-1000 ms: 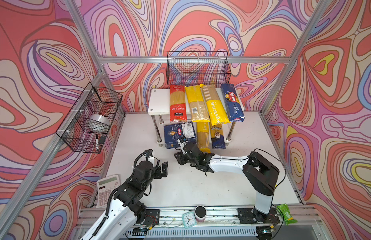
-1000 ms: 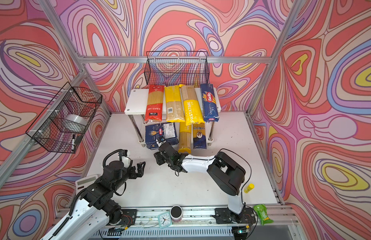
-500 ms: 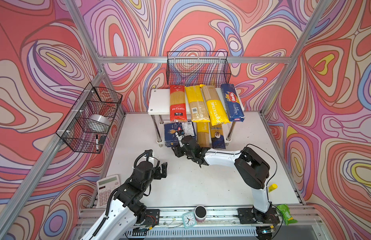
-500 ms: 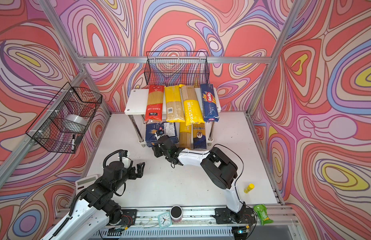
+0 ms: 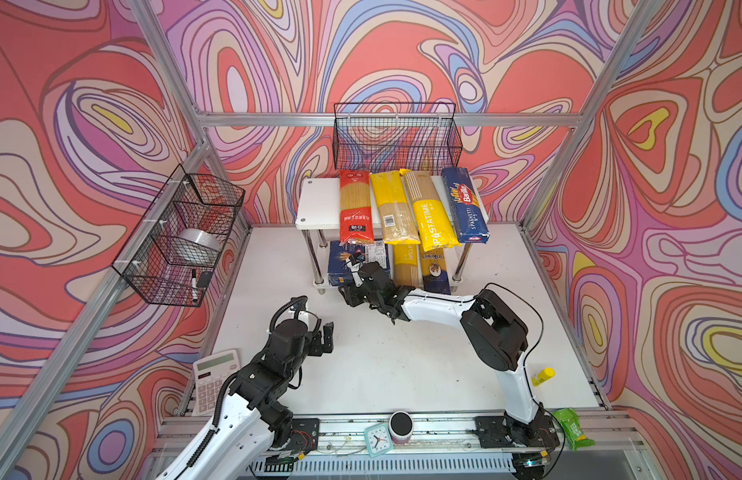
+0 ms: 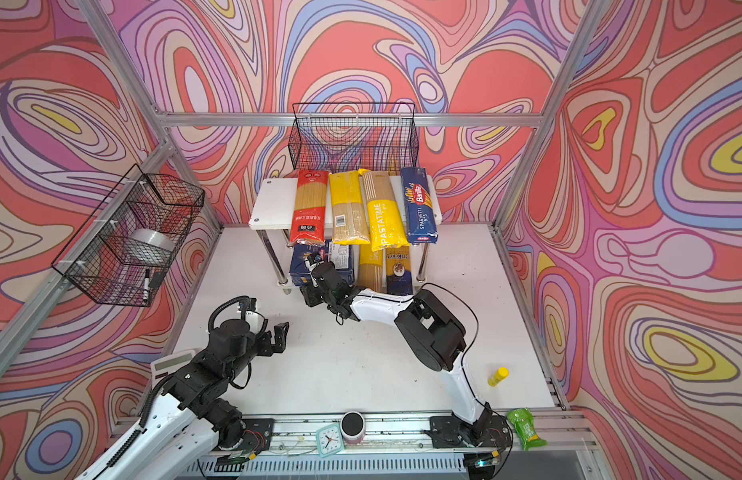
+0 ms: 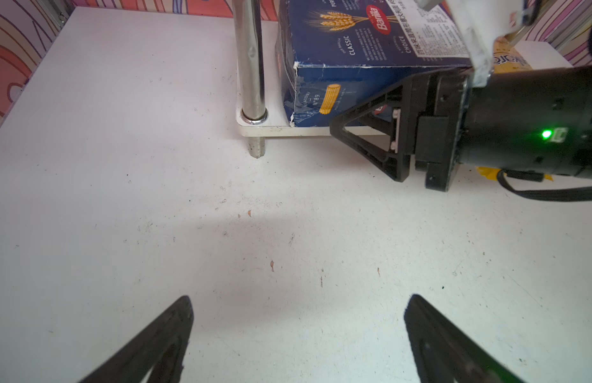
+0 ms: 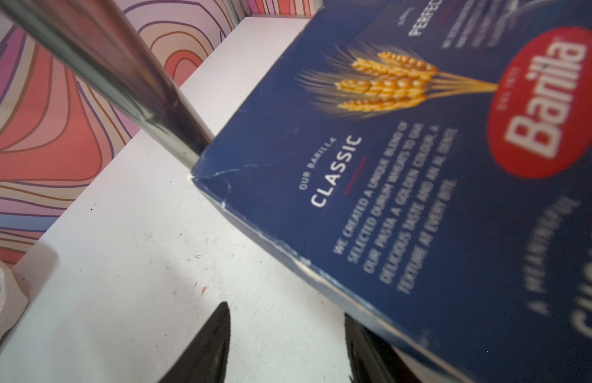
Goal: Arrange pasta packages on shelves
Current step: Move the pasta box to the shelf, then reset both arms
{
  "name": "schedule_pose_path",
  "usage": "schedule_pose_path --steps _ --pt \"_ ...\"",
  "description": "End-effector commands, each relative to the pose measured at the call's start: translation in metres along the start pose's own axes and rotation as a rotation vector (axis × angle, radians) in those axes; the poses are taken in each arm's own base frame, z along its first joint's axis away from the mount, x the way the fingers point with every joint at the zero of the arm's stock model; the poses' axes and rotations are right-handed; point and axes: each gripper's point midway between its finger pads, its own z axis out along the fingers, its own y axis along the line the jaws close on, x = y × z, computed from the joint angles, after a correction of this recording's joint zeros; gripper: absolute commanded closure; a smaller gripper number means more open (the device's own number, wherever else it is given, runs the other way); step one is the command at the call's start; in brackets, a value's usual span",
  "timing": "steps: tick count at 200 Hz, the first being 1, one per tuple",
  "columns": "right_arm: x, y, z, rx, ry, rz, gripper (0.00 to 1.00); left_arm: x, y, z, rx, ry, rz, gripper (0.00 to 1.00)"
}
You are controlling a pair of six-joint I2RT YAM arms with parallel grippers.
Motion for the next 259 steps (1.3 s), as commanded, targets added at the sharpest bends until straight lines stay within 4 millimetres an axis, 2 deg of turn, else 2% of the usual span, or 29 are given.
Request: schedule_pose_path --steps 1,40,51,54,56,81,100,133,160,181,208,215,228,244,253,259 --pt "-0.005 -0.009 -0.012 0.015 -0.022 0.003 0.43 -0.025 0.008 -0.004 -0.056 -0.073 0.013 0.00" --pt "0.026 -0.027 -0.059 0.077 -0.007 0.042 0.42 -0.036 0.027 0.000 -0.136 -0.140 -0.011 0.00" --pt "0.037 -0.036 -0.079 0.106 -0.009 0.057 0.41 -0.033 0.033 0.003 -0.149 -0.123 -0.012 0.00" --pt "0.041 -0.039 -0.083 0.117 -0.007 0.058 0.41 -0.039 0.033 0.004 -0.147 -0.144 -0.020 0.00" --pt "0.035 -0.038 -0.090 0.117 -0.026 0.061 0.41 -0.040 0.034 0.004 -0.148 -0.145 -0.022 0.00" --pt "0.051 -0.066 -0.144 0.246 -0.042 0.040 0.40 -0.044 0.054 0.014 -0.193 -0.162 -0.049 0.00" --pt "0.054 -0.106 -0.190 0.441 -0.025 -0.003 0.35 -0.046 0.077 0.024 -0.244 -0.177 -0.074 0.00" --pt "0.050 -0.180 -0.269 0.619 -0.064 0.069 0.32 -0.043 0.108 0.044 -0.253 -0.156 -0.179 0.00" --pt "0.051 -0.236 -0.319 0.786 -0.081 0.157 0.28 -0.037 0.125 0.066 -0.283 -0.181 -0.174 0.00" --pt "0.056 -0.276 -0.334 0.866 -0.132 0.208 0.26 -0.036 0.128 0.079 -0.282 -0.211 -0.158 0.00" --pt "0.069 -0.317 -0.332 0.993 -0.181 0.211 0.25 -0.044 0.129 0.080 -0.273 -0.344 -0.133 0.00" --pt "0.071 -0.325 -0.328 1.016 -0.205 0.190 0.20 -0.047 0.128 0.077 -0.264 -0.400 -0.128 0.00" --pt "0.074 -0.330 -0.315 0.993 -0.247 0.118 0.19 -0.046 0.126 0.081 -0.252 -0.419 -0.103 0.00" --pt "0.077 -0.330 -0.305 0.952 -0.292 0.087 0.10 -0.045 0.119 0.090 -0.208 -0.380 -0.074 0.00" --pt "0.069 -0.326 -0.302 0.917 -0.339 0.060 0.03 -0.046 0.119 0.094 -0.208 -0.345 -0.068 0.00" --pt "0.063 -0.324 -0.304 0.899 -0.389 0.047 0.02 -0.049 0.121 0.095 -0.220 -0.350 -0.070 0.00"
